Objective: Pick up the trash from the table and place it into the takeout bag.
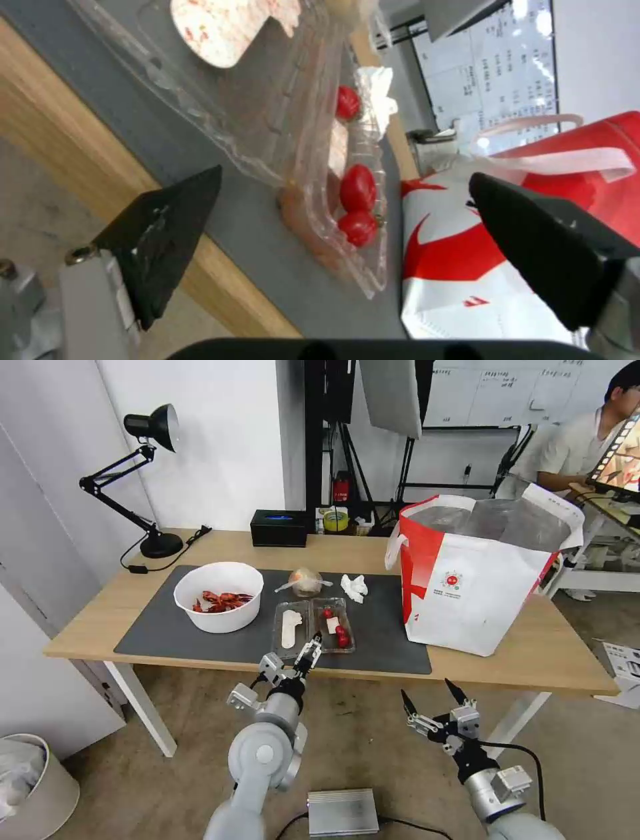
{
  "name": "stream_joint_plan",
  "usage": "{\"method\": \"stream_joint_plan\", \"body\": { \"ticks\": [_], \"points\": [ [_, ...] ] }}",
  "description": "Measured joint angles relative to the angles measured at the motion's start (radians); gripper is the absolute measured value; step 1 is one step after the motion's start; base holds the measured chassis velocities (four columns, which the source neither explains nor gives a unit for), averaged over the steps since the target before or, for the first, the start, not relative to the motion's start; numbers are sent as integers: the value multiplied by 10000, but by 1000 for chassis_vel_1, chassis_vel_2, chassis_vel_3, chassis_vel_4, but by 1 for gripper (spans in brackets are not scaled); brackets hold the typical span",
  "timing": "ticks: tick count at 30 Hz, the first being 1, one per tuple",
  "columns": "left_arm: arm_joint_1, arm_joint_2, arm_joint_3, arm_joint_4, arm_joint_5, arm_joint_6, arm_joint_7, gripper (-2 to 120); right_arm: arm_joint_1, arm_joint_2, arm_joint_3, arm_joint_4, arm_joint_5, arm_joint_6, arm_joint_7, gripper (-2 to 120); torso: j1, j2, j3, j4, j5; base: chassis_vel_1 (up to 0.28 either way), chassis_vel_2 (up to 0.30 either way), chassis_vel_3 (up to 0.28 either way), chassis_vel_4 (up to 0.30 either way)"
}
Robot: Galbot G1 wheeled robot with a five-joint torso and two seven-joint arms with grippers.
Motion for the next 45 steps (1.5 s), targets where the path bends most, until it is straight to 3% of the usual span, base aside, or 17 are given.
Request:
{"method": "stream_joint_plan", "body": {
  "ticks": [45],
  "points": [
    [-239,-7,-447,131,-116,-245,-279,100,64,296,-386,-446,-168,175,-15,100,-1,0,1,3,0,0,0,0,0]
  ]
}}
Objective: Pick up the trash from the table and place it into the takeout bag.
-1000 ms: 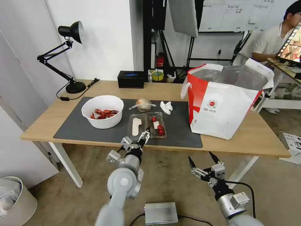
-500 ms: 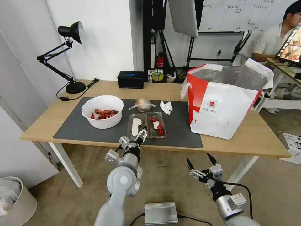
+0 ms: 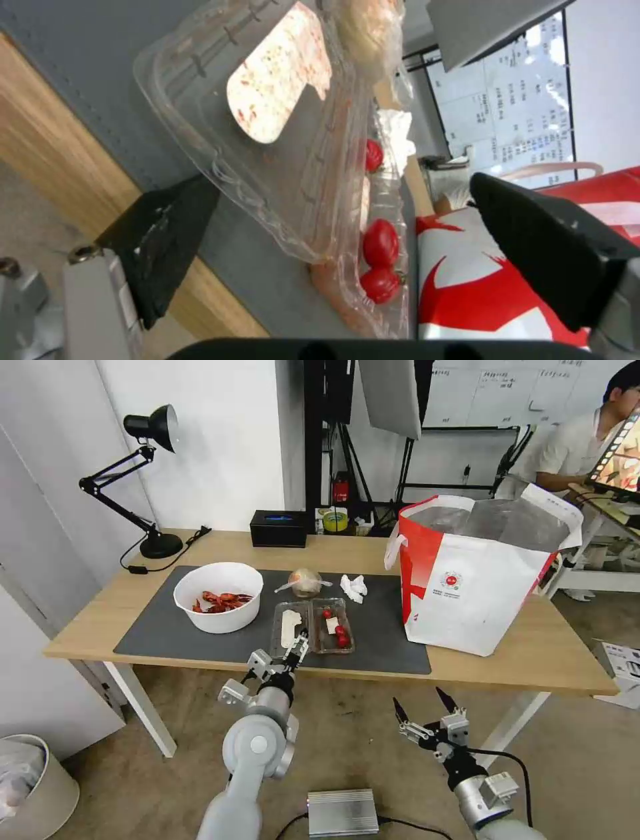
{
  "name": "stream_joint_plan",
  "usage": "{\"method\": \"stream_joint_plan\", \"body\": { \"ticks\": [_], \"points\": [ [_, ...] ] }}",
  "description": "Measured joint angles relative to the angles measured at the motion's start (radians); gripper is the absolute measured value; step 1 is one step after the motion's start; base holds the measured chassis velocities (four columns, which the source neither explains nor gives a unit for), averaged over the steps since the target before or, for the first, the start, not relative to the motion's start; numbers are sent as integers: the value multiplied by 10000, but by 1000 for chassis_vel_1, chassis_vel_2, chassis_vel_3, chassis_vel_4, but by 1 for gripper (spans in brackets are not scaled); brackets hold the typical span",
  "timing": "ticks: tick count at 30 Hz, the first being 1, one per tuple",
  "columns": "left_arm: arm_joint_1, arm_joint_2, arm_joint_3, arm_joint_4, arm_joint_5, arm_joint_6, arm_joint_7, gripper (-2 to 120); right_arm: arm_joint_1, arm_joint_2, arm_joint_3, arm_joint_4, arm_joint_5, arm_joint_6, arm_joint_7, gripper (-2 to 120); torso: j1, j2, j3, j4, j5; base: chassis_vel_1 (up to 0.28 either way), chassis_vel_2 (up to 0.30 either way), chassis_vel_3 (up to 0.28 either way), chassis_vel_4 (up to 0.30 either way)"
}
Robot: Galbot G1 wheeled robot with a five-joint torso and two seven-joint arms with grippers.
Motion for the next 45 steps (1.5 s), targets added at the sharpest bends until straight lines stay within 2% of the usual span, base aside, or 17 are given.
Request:
{"method": "stream_joint_plan", "body": {
  "ticks": [20,28,45],
  "points": [
    [-31,38,-9,-405,-178,-164,28,100,46,23,-82,-141,-43,15,-8,100,3,-2,0,-2,0,0,0,0,0],
    [-33,46,-16,-549,-240,-183,314,100,22,14,-86,-130,-43,39,-7,100,1,0,-1,-2,0,0,0,0,0],
    [-401,96,302,-529,-284,-191,376,100,16,41,-49,-157,-24,104,-3,100,1,0,-2,-3,0,0,0,0,0]
  ]
}}
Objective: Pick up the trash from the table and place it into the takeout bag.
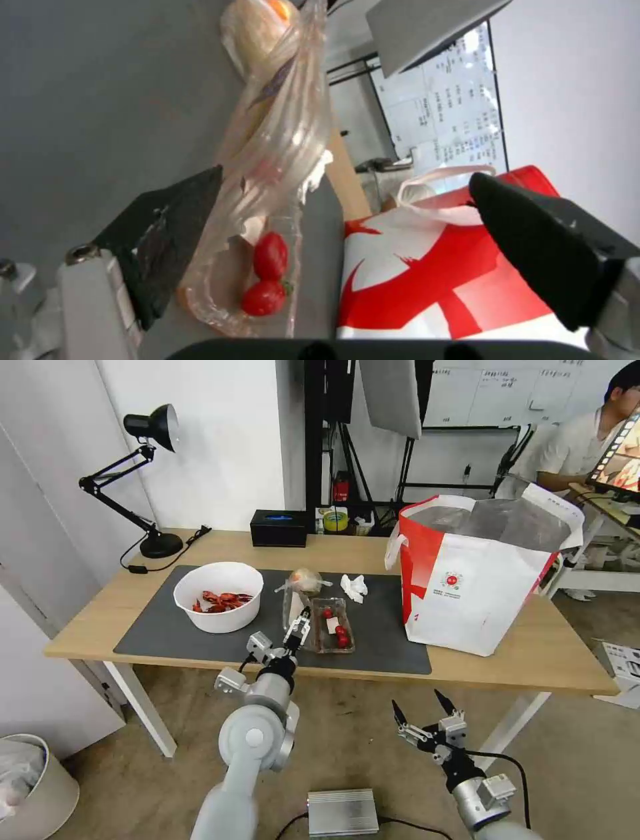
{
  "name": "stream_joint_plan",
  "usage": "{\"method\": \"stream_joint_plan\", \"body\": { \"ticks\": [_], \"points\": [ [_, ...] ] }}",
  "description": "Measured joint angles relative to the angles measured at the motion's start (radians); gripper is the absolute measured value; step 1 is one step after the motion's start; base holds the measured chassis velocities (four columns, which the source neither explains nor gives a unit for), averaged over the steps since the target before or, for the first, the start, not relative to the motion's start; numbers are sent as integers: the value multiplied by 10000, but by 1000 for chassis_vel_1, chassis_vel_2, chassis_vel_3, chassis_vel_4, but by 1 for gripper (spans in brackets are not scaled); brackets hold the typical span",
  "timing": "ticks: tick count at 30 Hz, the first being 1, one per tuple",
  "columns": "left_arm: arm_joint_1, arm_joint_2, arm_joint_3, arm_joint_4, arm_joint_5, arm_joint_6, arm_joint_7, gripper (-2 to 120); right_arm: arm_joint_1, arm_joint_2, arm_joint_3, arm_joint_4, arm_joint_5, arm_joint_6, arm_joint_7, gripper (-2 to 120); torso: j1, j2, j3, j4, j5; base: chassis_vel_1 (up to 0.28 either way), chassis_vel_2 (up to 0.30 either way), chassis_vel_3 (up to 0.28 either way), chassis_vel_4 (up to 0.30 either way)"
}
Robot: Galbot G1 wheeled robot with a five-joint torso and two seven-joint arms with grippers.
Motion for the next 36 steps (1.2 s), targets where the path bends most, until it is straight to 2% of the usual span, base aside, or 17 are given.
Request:
{"method": "stream_joint_plan", "body": {
  "ticks": [24,28,34,36],
  "points": [
    [-415,-134,722,193,-48,13,26,100,-34,48,220,-30,63,81,18,100,0,0,1,0,1,0,0,0,0],
    [-560,-116,923,257,22,31,216,100,-81,82,273,71,61,88,20,100,0,0,0,2,0,0,0,0,0],
    [-877,314,1090,401,415,161,345,100,-99,-20,388,292,151,52,20,100,0,0,0,2,0,0,0,0,0],
    [-1082,720,1252,541,805,257,441,97,-99,-127,511,470,302,-16,24,100,0,0,0,1,0,0,0,0,0]
  ]
}}
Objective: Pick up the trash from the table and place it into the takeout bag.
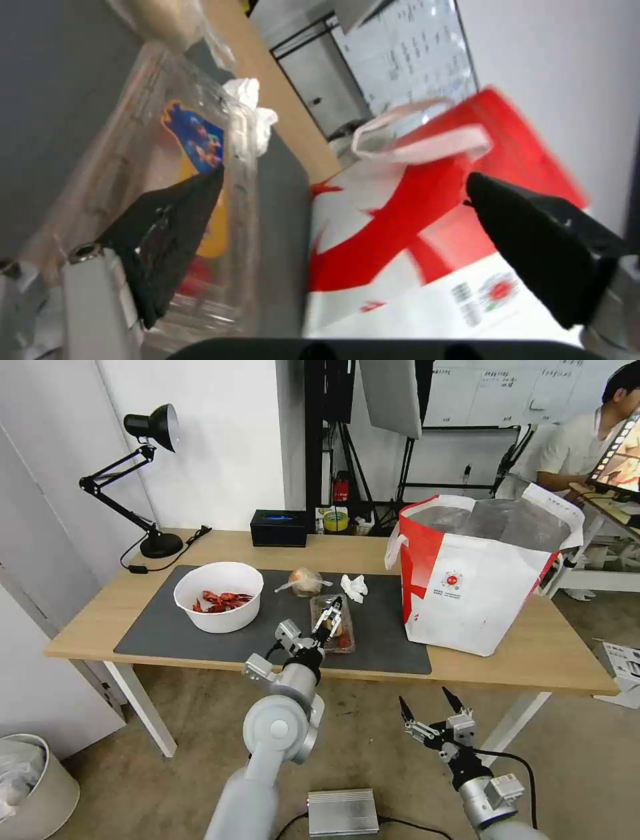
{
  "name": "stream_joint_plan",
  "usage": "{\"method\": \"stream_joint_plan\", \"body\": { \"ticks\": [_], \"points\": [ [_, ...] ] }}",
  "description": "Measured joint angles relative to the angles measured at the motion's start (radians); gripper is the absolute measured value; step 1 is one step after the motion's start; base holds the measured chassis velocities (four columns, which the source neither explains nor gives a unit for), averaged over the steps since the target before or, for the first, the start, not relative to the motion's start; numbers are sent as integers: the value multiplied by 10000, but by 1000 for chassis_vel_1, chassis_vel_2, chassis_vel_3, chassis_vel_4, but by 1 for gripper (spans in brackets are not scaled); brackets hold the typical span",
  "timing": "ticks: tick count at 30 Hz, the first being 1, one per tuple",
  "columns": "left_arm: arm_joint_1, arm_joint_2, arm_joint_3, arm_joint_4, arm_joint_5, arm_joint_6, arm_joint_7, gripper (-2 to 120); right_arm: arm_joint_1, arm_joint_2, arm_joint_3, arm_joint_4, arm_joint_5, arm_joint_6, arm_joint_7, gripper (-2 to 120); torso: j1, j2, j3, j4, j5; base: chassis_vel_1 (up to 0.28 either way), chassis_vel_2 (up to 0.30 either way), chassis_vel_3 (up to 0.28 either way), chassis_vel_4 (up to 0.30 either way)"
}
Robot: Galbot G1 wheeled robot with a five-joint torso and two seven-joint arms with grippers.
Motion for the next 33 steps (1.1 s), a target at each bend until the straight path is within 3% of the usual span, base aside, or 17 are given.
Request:
{"method": "stream_joint_plan", "body": {
  "ticks": [2,3,6,7,9,13,16,23,27,33],
  "points": [
    [-332,694,246,268,670,102,190,90,-3,-148,156,220,189,-73,11,100,0,0,0,-1,0,0,0,0,0],
    [-332,694,246,268,670,102,190,90,-3,-148,156,220,189,-73,11,100,0,0,0,-1,0,0,0,0,0],
    [-866,1903,608,702,1960,167,689,77,-40,-378,406,607,556,-195,124,100,0,0,0,0,-2,0,0,0,0],
    [-866,1903,608,702,1960,167,689,77,-40,-378,406,607,556,-195,124,100,0,0,0,0,-2,0,0,0,0],
    [-1126,2807,854,868,2811,238,1002,66,-47,-525,563,821,839,-271,190,100,0,0,1,0,-3,0,0,0,0],
    [-1222,3549,1027,967,3506,313,1347,55,-27,-612,672,949,1026,-306,244,100,0,0,1,1,-3,0,0,0,0],
    [-1371,4149,1128,1048,3895,281,1818,40,17,-666,706,1054,1157,-367,280,100,0,0,1,1,-2,0,0,0,0],
    [-2011,4702,1693,1375,3957,-4,2748,19,51,-734,726,1337,1735,-723,413,100,0,0,1,0,-1,0,0,0,0],
    [-2619,4874,2340,1669,4001,-88,2837,1,64,-817,750,1523,2252,-979,534,100,0,0,1,0,-1,0,0,0,0],
    [-3401,4874,3016,2184,3770,-103,2833,0,95,-866,785,1599,2507,-1113,590,100,0,0,1,-1,1,0,0,0,0]
  ]
}}
